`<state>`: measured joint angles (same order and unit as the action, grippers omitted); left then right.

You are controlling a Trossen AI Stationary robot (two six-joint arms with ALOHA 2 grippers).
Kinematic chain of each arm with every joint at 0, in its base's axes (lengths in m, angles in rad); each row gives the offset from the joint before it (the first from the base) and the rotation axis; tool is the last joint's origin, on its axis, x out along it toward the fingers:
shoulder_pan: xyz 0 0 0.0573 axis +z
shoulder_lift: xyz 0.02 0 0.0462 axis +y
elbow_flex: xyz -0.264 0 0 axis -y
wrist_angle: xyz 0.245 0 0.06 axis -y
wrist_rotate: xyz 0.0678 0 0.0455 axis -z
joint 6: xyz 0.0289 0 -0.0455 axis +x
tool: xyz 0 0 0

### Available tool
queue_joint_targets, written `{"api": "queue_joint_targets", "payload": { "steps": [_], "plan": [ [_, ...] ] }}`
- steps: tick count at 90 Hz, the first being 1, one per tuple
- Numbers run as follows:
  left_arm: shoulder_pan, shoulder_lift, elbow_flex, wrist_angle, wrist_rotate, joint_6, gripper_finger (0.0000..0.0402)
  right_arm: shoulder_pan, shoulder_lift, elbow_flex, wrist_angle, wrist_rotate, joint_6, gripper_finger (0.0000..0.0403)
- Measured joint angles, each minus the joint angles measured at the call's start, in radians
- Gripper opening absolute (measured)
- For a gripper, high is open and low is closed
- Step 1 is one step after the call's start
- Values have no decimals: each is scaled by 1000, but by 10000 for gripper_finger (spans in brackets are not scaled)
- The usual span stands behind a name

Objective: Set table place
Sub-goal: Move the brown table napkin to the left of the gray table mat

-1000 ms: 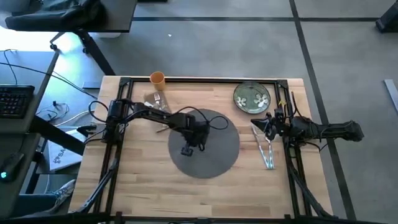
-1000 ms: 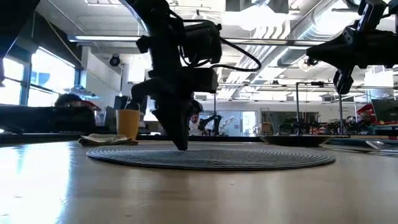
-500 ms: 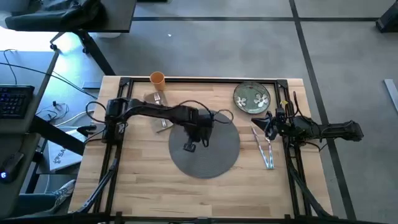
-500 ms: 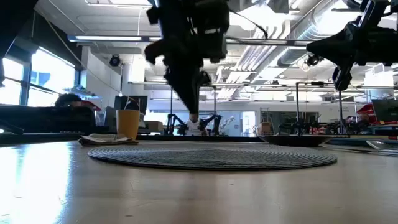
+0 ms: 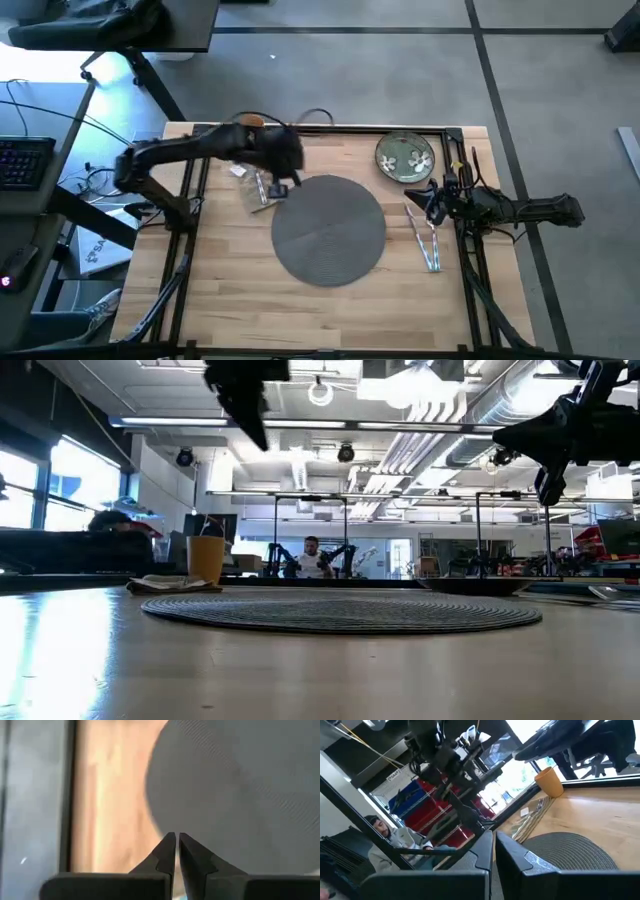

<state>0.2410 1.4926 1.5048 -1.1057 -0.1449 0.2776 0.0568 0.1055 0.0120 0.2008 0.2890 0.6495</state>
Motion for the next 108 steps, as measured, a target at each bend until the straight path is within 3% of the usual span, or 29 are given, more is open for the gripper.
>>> {"api": "queue_joint_targets", "payload": {
  "steps": [12,27,48,67,80,108],
  "plan": [
    [36,-90,-38,-62,-7,-13,5,0,0,0,3,0,0,0],
    [82,-168,-174,-69,-11,-30,5,0,0,0,34,20,-2,0],
    [106,-204,-373,1,128,-116,5,0,0,3,136,93,-47,0],
    [104,-204,-443,36,163,-127,5,0,27,145,139,157,-203,0],
    [106,-205,-444,63,163,-111,5,0,150,327,117,199,-386,0],
    [141,-205,-447,52,162,-72,5,-87,596,738,3,258,-579,0]
  ]
}}
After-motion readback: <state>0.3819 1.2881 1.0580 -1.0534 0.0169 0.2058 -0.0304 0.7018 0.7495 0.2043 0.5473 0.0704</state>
